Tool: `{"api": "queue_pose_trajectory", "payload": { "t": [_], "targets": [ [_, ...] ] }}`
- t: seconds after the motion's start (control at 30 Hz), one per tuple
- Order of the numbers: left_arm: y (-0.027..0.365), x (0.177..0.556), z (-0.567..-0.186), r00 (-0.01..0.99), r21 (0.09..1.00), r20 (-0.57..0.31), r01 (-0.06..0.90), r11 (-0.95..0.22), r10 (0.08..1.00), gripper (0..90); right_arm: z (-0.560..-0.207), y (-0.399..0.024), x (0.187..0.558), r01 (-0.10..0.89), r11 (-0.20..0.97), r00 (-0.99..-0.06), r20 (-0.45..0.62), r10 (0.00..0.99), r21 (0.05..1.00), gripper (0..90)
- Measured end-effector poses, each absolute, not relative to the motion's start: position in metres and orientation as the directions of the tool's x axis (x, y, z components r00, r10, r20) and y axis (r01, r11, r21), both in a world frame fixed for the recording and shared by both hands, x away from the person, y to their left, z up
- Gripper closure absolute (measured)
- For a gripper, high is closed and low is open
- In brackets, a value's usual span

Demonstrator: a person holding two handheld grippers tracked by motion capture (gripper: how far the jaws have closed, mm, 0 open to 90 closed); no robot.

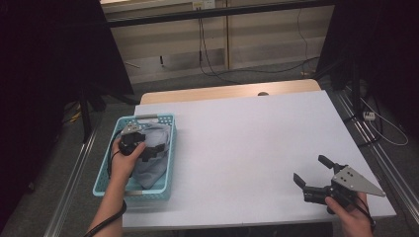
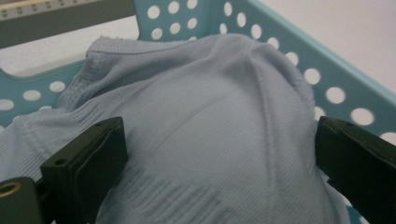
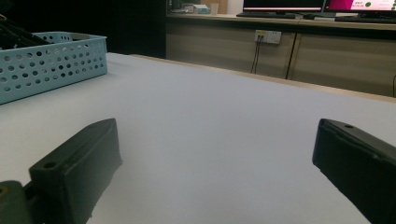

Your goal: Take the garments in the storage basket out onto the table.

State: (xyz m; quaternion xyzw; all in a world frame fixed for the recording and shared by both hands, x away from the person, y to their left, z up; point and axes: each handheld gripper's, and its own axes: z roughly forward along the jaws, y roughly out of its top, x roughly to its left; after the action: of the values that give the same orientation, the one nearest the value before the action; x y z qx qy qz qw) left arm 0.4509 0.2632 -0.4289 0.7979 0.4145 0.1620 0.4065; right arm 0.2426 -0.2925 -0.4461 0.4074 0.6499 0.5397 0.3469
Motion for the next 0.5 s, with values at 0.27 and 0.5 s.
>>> {"api": "queue_pose_trajectory", "payload": {
  "t": [0.27, 0.5],
  "targets": [
    [0.261, 0.455, -0.440, 0.620, 0.749, -0.068, 0.549, -0.371, 0.781, 0.0, -0.446, -0.293, 0.242, 0.155, 0.085, -0.428, -0.011, 0.904, 0.984, 0.4],
    [0.250, 0.455, -0.449, 0.678, 0.664, 0.100, 0.500, -0.556, 0.728, 0.0, -0.446, -0.292, 0.242, 0.157, 0.087, -0.428, -0.012, 0.904, 0.984, 0.4]
  ]
}}
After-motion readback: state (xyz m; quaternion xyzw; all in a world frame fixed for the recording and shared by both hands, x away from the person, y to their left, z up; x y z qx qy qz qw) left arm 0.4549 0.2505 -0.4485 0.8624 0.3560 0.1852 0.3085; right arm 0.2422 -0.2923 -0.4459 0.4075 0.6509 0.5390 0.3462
